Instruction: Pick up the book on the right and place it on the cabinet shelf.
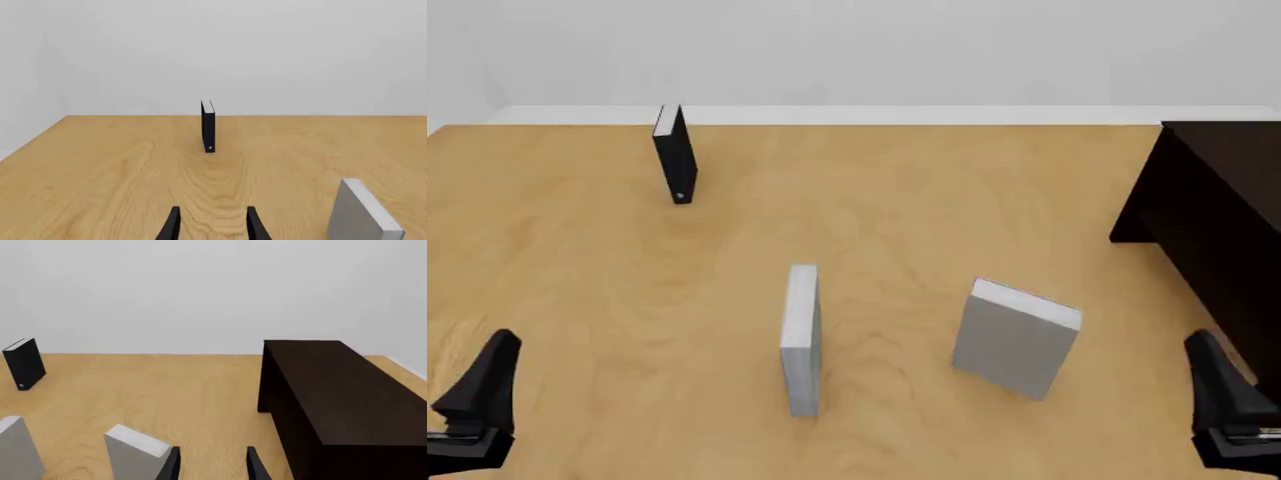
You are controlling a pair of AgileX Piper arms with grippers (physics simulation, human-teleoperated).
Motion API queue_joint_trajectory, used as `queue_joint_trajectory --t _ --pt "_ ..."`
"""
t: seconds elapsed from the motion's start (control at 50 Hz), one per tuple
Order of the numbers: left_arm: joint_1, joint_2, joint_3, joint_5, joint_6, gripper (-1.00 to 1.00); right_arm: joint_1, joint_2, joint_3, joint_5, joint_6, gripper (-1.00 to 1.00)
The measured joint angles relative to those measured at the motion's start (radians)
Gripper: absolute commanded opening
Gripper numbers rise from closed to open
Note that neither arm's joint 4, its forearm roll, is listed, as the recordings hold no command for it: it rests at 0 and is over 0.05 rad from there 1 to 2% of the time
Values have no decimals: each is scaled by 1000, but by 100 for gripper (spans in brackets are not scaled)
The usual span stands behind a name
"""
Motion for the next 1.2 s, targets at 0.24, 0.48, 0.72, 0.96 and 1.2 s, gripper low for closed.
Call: queue_joint_trajectory --t 0.24,0.48,0.72,0.96,1.2 --pt "-15 3 -9 2 21 100 26 85 -88 10 -55 100" --pt "-33 6 -8 4 43 100 77 168 -290 145 -156 100" --pt "-46 11 -8 6 67 100 131 337 -512 292 -259 100" --pt "-61 11 -14 15 96 100 197 525 -757 455 -368 100" --pt "-70 8 -20 18 111 100 281 696 -966 590 -460 100"
